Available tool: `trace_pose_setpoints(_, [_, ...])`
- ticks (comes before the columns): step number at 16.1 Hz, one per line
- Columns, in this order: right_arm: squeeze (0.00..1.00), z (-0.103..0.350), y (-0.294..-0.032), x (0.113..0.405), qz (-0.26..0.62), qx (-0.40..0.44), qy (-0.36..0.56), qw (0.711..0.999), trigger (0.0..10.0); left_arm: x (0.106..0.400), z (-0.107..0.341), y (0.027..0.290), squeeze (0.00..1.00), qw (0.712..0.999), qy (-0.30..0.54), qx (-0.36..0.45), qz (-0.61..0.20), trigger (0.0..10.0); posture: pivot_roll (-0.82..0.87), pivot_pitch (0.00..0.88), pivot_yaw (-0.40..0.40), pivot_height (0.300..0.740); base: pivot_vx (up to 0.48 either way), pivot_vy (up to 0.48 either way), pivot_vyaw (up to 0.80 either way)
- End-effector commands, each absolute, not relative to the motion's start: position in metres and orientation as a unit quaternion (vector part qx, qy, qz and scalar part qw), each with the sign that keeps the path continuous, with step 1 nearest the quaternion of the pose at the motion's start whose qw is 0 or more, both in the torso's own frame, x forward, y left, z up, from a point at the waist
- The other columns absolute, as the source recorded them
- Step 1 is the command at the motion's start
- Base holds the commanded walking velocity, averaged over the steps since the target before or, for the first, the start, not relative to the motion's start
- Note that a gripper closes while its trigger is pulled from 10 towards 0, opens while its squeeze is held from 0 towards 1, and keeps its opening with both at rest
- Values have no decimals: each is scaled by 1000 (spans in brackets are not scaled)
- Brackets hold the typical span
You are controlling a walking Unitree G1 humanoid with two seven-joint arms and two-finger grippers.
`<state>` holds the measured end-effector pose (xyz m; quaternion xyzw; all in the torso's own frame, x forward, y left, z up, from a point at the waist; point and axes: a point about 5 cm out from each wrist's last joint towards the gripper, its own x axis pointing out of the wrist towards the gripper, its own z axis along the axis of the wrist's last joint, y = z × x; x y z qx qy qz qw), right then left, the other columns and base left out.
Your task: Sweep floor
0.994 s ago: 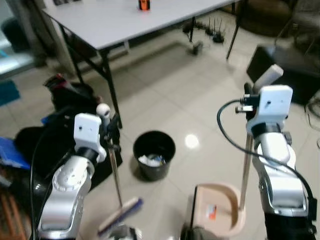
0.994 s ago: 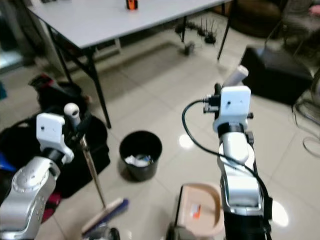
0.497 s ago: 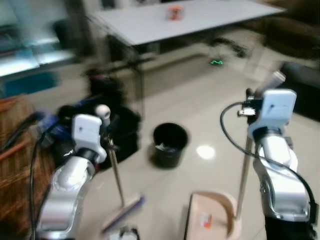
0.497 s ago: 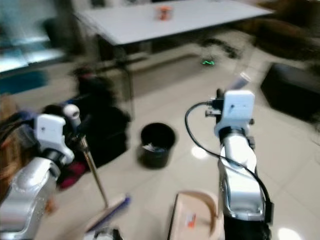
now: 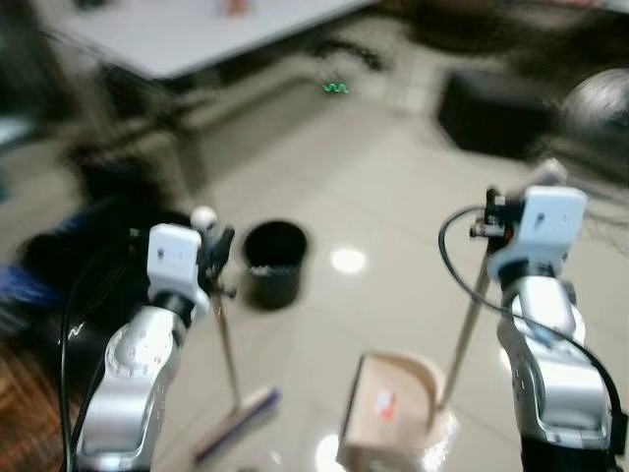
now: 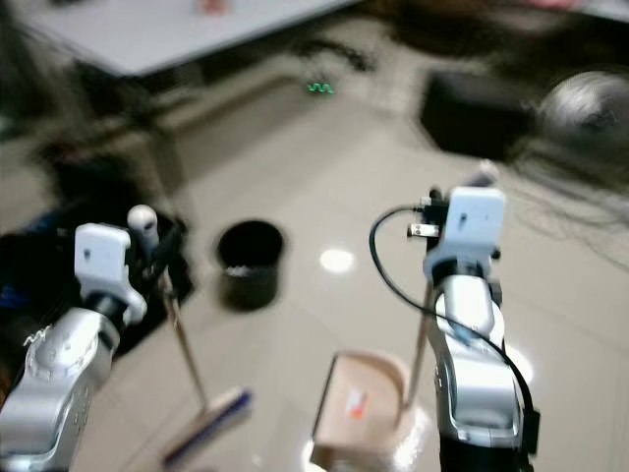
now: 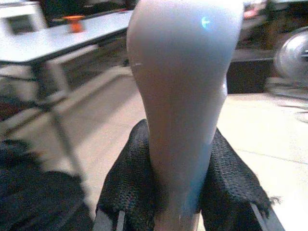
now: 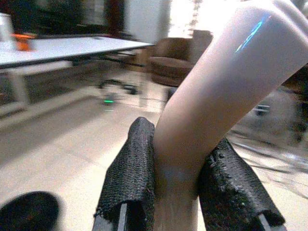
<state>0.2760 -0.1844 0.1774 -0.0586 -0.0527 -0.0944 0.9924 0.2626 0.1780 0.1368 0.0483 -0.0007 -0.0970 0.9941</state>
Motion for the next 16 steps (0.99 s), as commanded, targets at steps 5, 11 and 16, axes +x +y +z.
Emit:
trace_pose_setpoints(5, [0, 193, -190, 273, -114, -93, -105, 983, 10000, 265, 144, 175, 0, 994, -7, 45, -98, 10000, -65, 71, -2, 740, 0, 0, -800])
trace_pose_setpoints(11, [0, 182, -185, 268, -89, -40, -91, 991, 10000, 271, 156, 163, 0, 990, -49, 60, -118, 10000, -73, 69, 13, 740, 0, 0, -800])
trace_pose_setpoints(16, [0, 176, -187, 267, -95, -17, -81, 992, 10000, 273, 159, 166, 0, 990, -52, 60, -114, 10000, -68, 70, 24, 740, 0, 0, -800])
